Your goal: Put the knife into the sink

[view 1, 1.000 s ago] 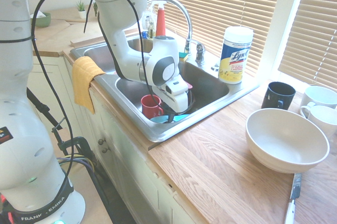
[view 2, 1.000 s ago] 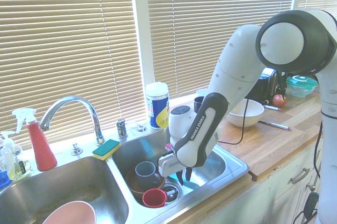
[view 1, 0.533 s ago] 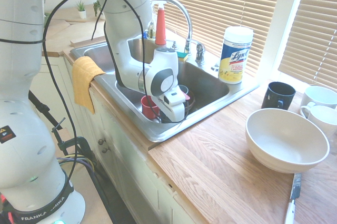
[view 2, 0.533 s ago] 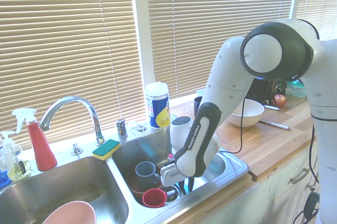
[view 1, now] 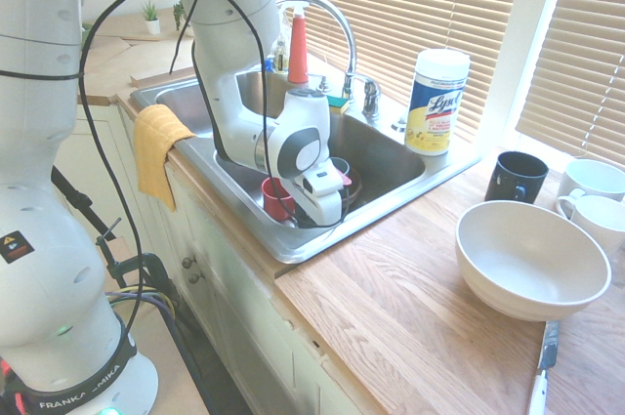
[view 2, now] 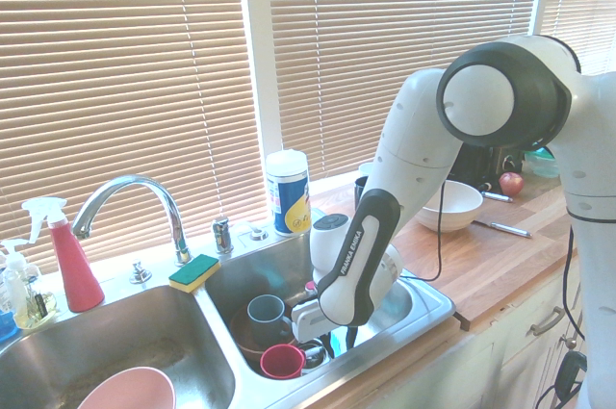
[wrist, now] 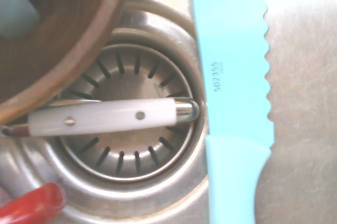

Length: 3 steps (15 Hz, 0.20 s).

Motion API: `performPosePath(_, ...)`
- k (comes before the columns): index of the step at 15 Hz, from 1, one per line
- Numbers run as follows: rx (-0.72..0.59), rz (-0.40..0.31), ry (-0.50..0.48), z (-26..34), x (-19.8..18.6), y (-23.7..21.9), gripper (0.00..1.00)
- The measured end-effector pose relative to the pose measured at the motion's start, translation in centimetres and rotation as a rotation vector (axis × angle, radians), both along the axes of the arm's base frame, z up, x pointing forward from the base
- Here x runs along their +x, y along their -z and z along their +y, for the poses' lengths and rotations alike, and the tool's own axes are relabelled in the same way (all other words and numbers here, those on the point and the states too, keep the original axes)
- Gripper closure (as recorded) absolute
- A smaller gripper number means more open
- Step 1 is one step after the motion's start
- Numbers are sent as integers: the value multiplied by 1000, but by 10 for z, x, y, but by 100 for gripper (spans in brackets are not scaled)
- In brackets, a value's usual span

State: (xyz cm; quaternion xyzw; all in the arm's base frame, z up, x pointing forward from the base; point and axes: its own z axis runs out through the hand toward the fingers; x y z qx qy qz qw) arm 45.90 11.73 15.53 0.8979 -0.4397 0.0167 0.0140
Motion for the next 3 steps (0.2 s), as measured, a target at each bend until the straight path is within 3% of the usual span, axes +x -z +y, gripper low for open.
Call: performPosePath(3, 1, -39, -19, 8, 4, -42, 0)
